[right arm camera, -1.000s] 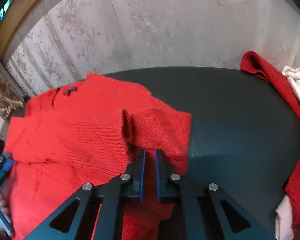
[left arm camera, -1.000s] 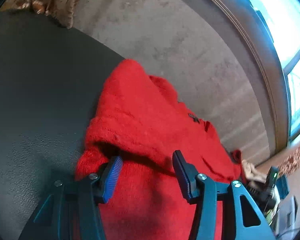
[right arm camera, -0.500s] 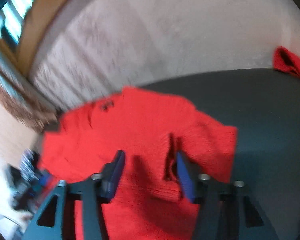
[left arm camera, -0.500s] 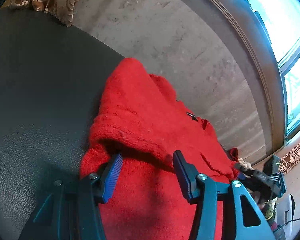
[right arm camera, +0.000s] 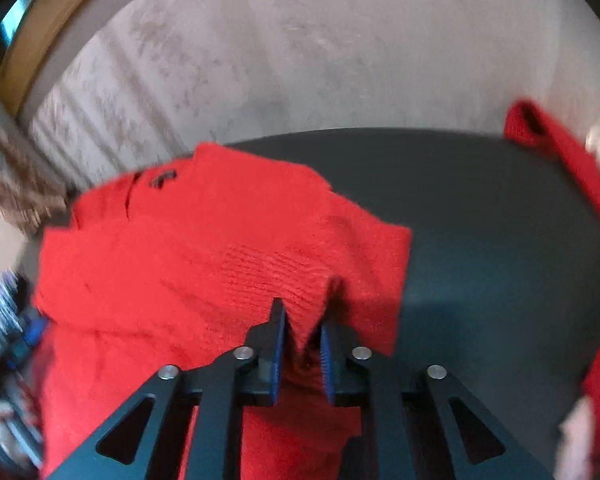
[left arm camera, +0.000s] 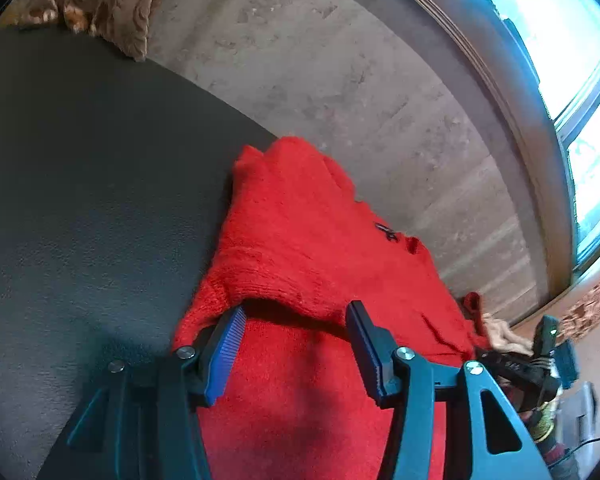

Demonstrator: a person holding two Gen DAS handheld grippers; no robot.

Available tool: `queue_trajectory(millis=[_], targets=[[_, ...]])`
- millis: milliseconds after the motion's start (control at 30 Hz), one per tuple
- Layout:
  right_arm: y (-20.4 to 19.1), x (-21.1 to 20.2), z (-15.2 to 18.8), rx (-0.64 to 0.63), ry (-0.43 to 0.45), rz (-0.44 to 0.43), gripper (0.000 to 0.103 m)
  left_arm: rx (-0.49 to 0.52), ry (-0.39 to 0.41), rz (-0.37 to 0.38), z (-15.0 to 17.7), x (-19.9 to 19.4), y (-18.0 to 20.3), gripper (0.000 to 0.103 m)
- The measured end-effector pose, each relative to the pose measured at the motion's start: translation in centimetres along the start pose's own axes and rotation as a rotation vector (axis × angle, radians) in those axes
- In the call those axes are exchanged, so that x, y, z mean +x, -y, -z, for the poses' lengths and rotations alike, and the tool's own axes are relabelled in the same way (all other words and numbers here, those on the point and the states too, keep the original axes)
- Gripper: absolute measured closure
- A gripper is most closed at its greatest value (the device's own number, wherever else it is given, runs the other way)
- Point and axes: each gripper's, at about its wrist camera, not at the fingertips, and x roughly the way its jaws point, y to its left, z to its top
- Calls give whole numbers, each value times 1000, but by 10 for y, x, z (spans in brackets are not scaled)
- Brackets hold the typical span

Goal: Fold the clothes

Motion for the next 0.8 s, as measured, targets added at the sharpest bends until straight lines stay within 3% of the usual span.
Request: queue_trajectory(millis=[33, 167, 333, 400, 533, 667, 767, 800], targets=[[4, 0, -4, 33, 5, -21, 74, 0, 0, -8, 0, -3, -1, 50], [4, -21, -11, 11, 70, 66, 56, 11, 18, 23, -8, -19, 3, 50], [-41, -48, -14, -126, 177, 24, 52, 88, 86, 51, -32, -32, 24, 49], [-62, -41, -13, -178, 151, -13, 51, 128, 96, 54, -40, -29, 30, 49], [-103, -5, -9, -257, 78, -69, 47, 206, 28, 43, -56, 12, 34, 49], [-103, 34, 1, -219, 18, -20, 43, 232, -84, -39, -52, 54, 24, 51], [-89, 35, 16, -205, 105, -71, 42, 207, -54, -7, -45, 47, 14, 52], [-90, 36, 15, -208, 98, -80, 40, 204, -49, -8, -44, 45, 13, 52]])
